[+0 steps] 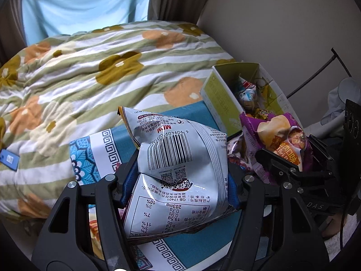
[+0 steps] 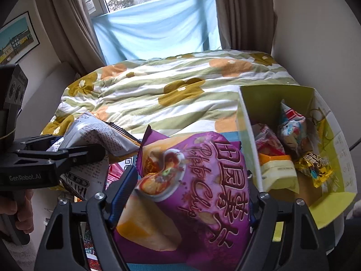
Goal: Organize snacks
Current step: 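Carry both bags over the box and open both grippers to drop them, then move both tools back toward the snacks on the cloth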
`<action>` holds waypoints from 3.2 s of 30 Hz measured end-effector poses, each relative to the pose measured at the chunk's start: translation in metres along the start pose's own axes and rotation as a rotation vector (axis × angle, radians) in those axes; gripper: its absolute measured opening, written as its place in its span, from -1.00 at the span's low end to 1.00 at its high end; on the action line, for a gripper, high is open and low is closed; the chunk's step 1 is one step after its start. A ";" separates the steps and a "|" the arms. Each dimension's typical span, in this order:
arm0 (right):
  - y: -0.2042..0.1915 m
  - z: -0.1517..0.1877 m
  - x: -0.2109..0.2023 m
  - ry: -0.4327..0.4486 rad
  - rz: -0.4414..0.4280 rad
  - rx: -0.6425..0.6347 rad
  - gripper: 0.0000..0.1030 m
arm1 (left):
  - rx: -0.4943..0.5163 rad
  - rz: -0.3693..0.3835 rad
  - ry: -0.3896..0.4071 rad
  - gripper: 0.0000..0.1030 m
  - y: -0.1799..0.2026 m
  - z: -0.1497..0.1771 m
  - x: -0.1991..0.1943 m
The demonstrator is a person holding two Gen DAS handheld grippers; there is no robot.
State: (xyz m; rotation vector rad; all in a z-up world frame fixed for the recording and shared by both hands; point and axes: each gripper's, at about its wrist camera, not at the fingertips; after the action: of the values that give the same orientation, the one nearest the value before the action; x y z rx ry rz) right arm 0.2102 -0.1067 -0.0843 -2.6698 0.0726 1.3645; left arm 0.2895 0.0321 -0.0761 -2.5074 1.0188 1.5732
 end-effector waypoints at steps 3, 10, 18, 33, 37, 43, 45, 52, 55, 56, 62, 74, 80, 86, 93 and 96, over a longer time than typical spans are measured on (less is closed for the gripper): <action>0.019 0.005 -0.027 0.032 0.023 0.040 0.48 | 0.024 0.013 0.021 0.16 0.024 -0.002 -0.006; 0.084 0.012 -0.076 0.106 0.074 0.121 0.48 | 0.068 0.063 0.057 0.16 0.095 -0.012 0.005; 0.171 0.008 -0.107 0.161 0.079 0.158 0.48 | 0.088 0.089 0.067 0.16 0.187 -0.032 0.061; 0.265 -0.007 -0.061 0.063 -0.032 0.085 0.48 | -0.073 -0.018 0.008 0.99 0.236 -0.020 0.170; 0.271 -0.002 -0.044 0.029 -0.072 0.087 0.48 | -0.104 -0.039 -0.014 0.99 0.226 -0.003 0.166; 0.271 -0.001 -0.028 0.028 -0.100 0.073 0.49 | -0.160 -0.035 0.011 0.99 0.208 0.007 0.144; 0.268 -0.003 -0.022 0.034 -0.109 0.059 0.51 | -0.170 -0.042 0.021 0.99 0.203 0.007 0.139; 0.259 -0.002 0.007 0.044 -0.116 -0.005 0.59 | -0.182 -0.083 0.022 0.99 0.191 0.008 0.132; 0.261 0.004 0.005 0.100 -0.102 0.015 1.00 | -0.209 -0.070 0.017 0.99 0.187 0.011 0.135; 0.262 0.007 0.002 0.126 -0.109 0.018 1.00 | -0.214 -0.071 0.014 0.99 0.186 0.013 0.137; 0.268 0.021 -0.004 0.133 -0.087 0.019 1.00 | -0.225 -0.075 0.005 0.99 0.188 0.021 0.144; 0.264 0.019 -0.033 0.135 -0.081 -0.013 1.00 | -0.186 -0.113 0.102 0.99 0.213 0.017 0.107; 0.249 0.010 -0.064 0.159 -0.081 -0.048 1.00 | -0.192 -0.174 0.183 0.99 0.221 0.021 0.064; 0.226 0.004 -0.084 0.159 -0.086 -0.103 1.00 | -0.237 -0.266 0.233 0.99 0.215 0.046 0.025; 0.179 0.012 -0.096 0.189 -0.127 -0.201 1.00 | -0.301 -0.346 0.270 0.99 0.185 0.091 -0.015; 0.156 0.019 -0.097 0.189 -0.165 -0.218 1.00 | -0.313 -0.358 0.284 0.99 0.166 0.109 -0.032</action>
State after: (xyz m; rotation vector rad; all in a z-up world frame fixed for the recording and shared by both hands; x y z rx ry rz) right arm 0.1211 -0.2603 -0.0332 -2.8998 -0.2865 1.1273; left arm 0.1055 -0.0453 -0.0513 -2.9684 0.3119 1.3882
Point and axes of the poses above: each gripper's, at about its wrist camera, not at the fingertips, and x roughly the way its jaws point, y to its right, z to its underside, and after that the axes turned 5 degrees about z, right-handed
